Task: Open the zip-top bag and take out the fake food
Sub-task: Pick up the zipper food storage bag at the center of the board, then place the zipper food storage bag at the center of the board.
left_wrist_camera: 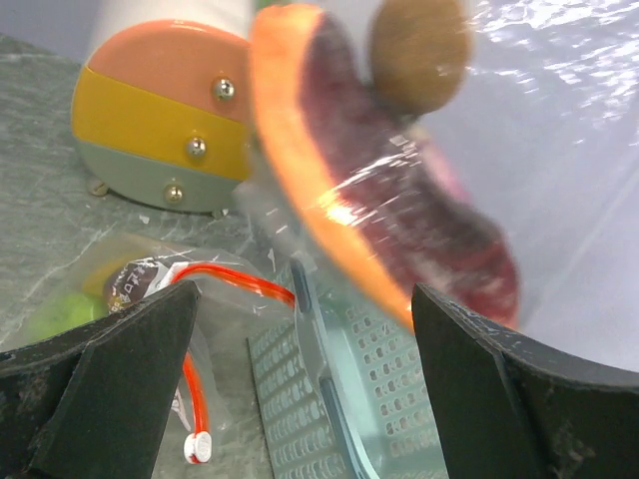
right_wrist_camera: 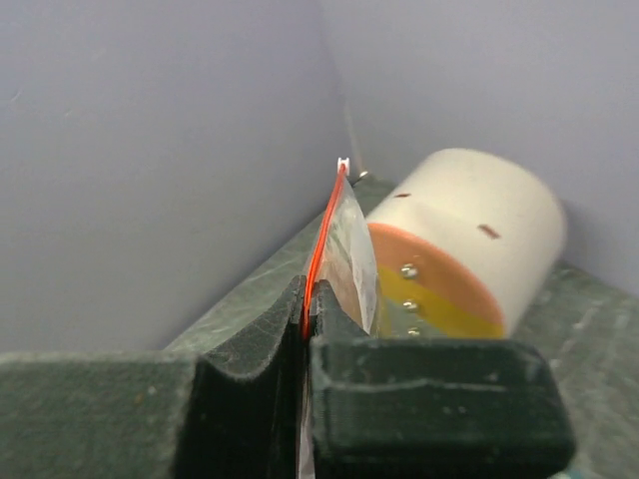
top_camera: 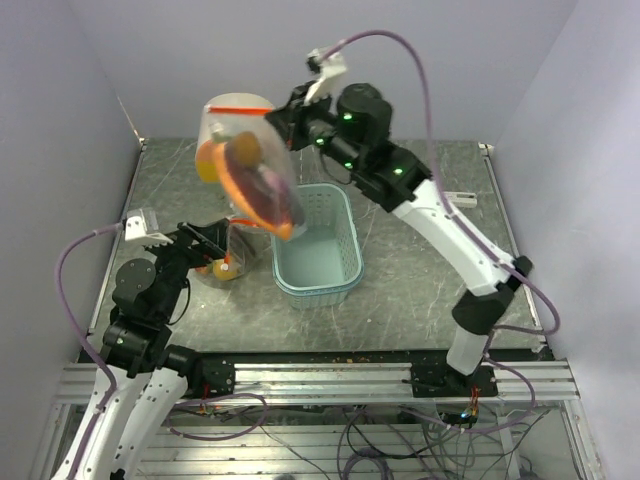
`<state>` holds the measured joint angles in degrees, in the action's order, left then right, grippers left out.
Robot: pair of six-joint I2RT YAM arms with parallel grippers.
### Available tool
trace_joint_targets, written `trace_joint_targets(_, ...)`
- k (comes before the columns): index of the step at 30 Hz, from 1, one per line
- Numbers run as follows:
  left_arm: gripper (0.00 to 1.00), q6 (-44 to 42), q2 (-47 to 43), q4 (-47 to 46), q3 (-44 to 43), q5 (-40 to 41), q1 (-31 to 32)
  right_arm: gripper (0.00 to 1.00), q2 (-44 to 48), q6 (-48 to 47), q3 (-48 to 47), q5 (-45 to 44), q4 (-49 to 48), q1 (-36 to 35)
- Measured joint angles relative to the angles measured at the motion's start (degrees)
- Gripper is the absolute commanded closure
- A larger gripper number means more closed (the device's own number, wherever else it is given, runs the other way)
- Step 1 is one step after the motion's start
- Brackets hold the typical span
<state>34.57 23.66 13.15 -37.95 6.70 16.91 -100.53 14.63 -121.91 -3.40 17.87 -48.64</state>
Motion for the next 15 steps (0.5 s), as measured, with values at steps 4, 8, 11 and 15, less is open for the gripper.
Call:
trace_joint_targets(4,0.01,0.0,-1.5,1.7,-0.5,1.0,0.0,1.00,-8.2,0.8,-6.2,0.7,1.4,-4.3)
trace_joint_targets(8,0.01,0.0,-1.9,3.3,-0.4,2.4,0.0,1.00,-12.6,1.4,-5.5,0.6,2.2,-7.0)
trace_joint_targets(11,0.01,0.3,-1.9,3.3,0.6,3.4,0.0,1.00,-13.7,1.8,-2.9,0.2,1.8,-6.9)
trace_joint_targets(15,0.01,0.9,-1.1,2.8,3.5,3.9,0.0,1.00,-15.2,2.2,-1.7,0.0,1.4,-6.4)
